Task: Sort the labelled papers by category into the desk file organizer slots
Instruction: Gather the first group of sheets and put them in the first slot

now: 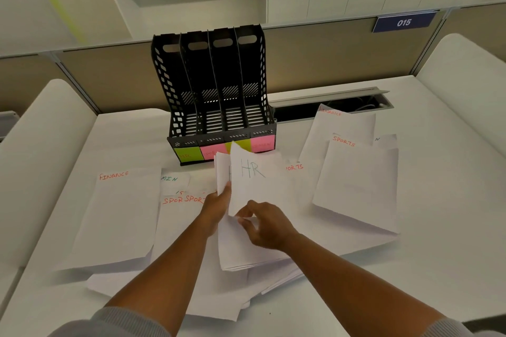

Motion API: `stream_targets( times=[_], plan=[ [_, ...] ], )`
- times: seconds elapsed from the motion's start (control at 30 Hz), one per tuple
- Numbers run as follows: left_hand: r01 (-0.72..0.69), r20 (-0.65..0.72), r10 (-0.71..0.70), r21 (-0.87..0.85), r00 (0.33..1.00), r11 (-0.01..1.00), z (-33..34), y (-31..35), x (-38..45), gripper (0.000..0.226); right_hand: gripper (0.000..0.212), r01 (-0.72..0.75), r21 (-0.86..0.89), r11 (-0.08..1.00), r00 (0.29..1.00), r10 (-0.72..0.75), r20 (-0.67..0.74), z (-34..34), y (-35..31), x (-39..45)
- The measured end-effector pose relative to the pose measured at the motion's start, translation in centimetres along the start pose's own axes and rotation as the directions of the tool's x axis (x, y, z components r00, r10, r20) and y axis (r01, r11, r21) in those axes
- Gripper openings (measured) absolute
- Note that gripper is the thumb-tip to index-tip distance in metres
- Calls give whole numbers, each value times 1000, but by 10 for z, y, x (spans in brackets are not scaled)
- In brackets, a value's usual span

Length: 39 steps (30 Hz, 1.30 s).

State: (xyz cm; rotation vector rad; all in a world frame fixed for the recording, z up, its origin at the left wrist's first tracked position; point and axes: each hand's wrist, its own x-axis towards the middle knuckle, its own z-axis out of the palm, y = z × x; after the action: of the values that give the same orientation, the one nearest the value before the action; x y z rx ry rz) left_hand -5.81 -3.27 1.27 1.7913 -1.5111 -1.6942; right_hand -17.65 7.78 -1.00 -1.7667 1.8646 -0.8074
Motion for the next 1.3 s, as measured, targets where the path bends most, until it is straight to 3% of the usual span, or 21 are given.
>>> stream_targets(
  times=[0.13, 0.3, 0.37, 0.43, 0.5, 0.6, 0.67, 0.73, 0.87, 0.97, 1.07, 1.17, 1.3],
  plan=[
    [-63, 8, 63, -54, 998, 997, 1, 2, -5, 36, 30, -6, 29, 1000, 997, 4, 71, 3, -7, 1],
    [-135, 4, 135, 26, 991, 990, -3, -5, 0, 39, 40, -24, 27, 999, 998, 23, 55, -3, -7, 1],
    [-129, -10, 129, 14, 992, 992, -6, -7, 1, 40, 48, -26, 31, 999, 1000, 26, 9, -7, -6, 0],
    [-111, -13, 111, -6, 994, 994, -9, -7, 1, 41, 48, -26, 34, 999, 991, 30, -127, -13, -3, 0],
    [-99, -7, 99, -34, 995, 994, -15, -7, 3, 41, 40, -72, 35, 997, 948, 80, -307, -18, 2, 1],
    [-98, -4, 98, -68, 995, 993, -26, -8, 7, 47, 38, -260, 60, 964, 811, 251, -528, -27, 15, 6],
    [-113, -4, 113, -100, 994, 989, -34, -10, 10, 46, 56, -385, 195, 902, 692, 422, -586, -35, 22, 10],
    [-126, -5, 127, -142, 992, 982, -40, -13, 13, 45, 67, -436, 344, 831, 643, 556, -527, -43, 27, 13],
    [-148, -5, 150, -218, 989, 965, -46, -13, 13, 44, 61, -381, 607, 697, 784, 592, -188, -50, 29, 22],
    [-162, -18, 163, -264, 986, 951, -45, -6, 9, 42, 56, -364, 683, 634, 812, 575, -101, -48, 20, 31],
    [-171, -24, 170, -222, 985, 960, -45, -1, 12, 57, 35, -343, 725, 597, 820, 567, -78, -48, 9, 40],
    [-230, -82, 218, -192, 973, 954, -46, 8, 14, 35, 32, -309, 731, 608, 810, 571, -133, -53, 4, 47],
    [-371, -228, 329, -178, 916, 911, -41, 29, 11, 34, 17, -210, 604, 769, 785, 501, -364, -57, -11, 60]
  ],
)
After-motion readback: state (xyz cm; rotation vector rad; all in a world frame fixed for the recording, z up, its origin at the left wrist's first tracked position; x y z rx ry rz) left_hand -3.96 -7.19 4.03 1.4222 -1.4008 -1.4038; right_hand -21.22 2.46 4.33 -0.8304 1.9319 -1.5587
